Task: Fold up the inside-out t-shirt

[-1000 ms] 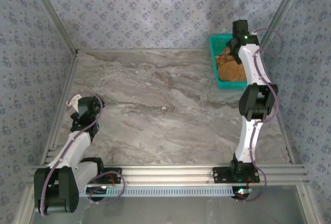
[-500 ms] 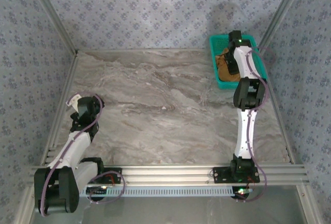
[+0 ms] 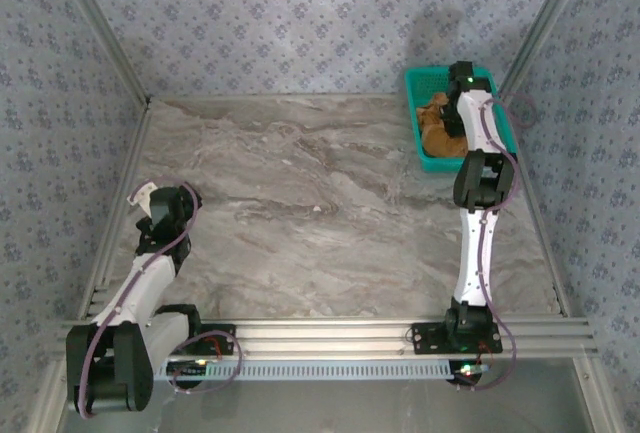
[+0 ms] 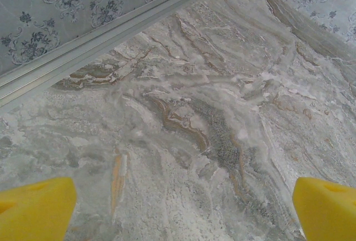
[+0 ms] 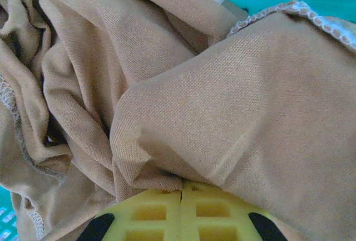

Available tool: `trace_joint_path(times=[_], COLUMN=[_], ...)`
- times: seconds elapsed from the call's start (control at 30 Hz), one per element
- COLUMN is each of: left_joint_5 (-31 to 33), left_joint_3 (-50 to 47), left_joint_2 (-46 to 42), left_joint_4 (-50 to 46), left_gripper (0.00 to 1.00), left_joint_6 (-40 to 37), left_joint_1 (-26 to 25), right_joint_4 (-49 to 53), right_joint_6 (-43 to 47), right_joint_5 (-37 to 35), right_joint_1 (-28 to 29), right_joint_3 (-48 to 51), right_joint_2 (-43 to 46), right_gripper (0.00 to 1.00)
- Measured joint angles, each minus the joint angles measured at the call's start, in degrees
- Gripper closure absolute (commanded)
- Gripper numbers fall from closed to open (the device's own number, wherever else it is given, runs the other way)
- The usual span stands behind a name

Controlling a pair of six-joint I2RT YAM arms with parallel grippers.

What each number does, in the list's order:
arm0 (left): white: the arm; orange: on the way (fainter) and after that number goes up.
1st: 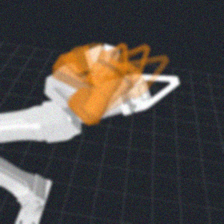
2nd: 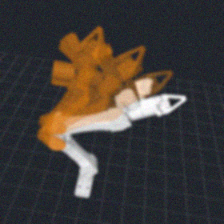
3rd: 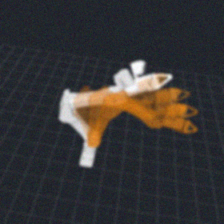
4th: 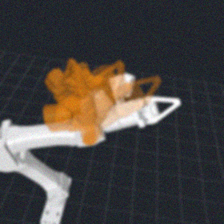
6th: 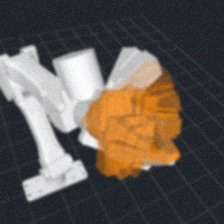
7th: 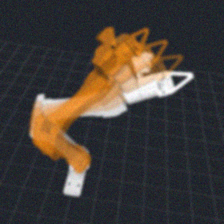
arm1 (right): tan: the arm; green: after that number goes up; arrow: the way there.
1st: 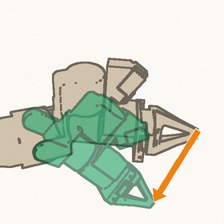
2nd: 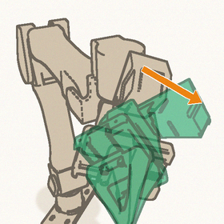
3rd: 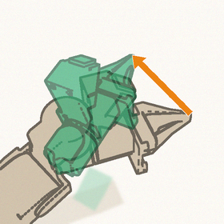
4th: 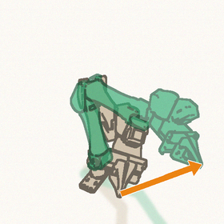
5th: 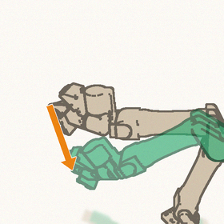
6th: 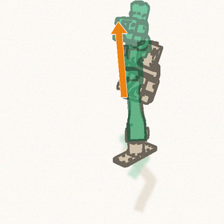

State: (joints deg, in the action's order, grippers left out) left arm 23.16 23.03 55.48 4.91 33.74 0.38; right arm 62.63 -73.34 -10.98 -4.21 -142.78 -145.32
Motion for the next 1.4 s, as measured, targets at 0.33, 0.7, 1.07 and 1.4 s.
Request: trace_joint_path(times=[0.33, 0.7, 1.07, 1.4], left_joint_5=[-0.02, -1.31, -3.04, -3.93], left_joint_3=[0.0, 0.0, 0.0, 0.0], left_joint_2=[0.0, 0.61, 2.12, 2.56], left_joint_4=[0.02, 0.31, 0.52, 1.27], left_gripper=[0.0, 0.0, 0.0, 0.0], left_joint_6=[0.02, 0.44, 0.44, 0.44], left_joint_1=[0.0, 0.0, 0.0, 0.0], right_joint_4=[-2.86, -7.85, -14.38, -24.09], right_joint_6=[6.8, 19.23, 34.73, 53.94], right_joint_5=[0.28, -8.15, -11.72, -2.78], right_joint_1=[2.54, 8.72, 16.39, 33.09], right_joint_3=[4.22, 9.16, 6.01, -5.92], right_joint_2=[5.27, 24.68, 35.1, 38.82], right_gripper=[1.0, 1.0, 1.0, 1.0])
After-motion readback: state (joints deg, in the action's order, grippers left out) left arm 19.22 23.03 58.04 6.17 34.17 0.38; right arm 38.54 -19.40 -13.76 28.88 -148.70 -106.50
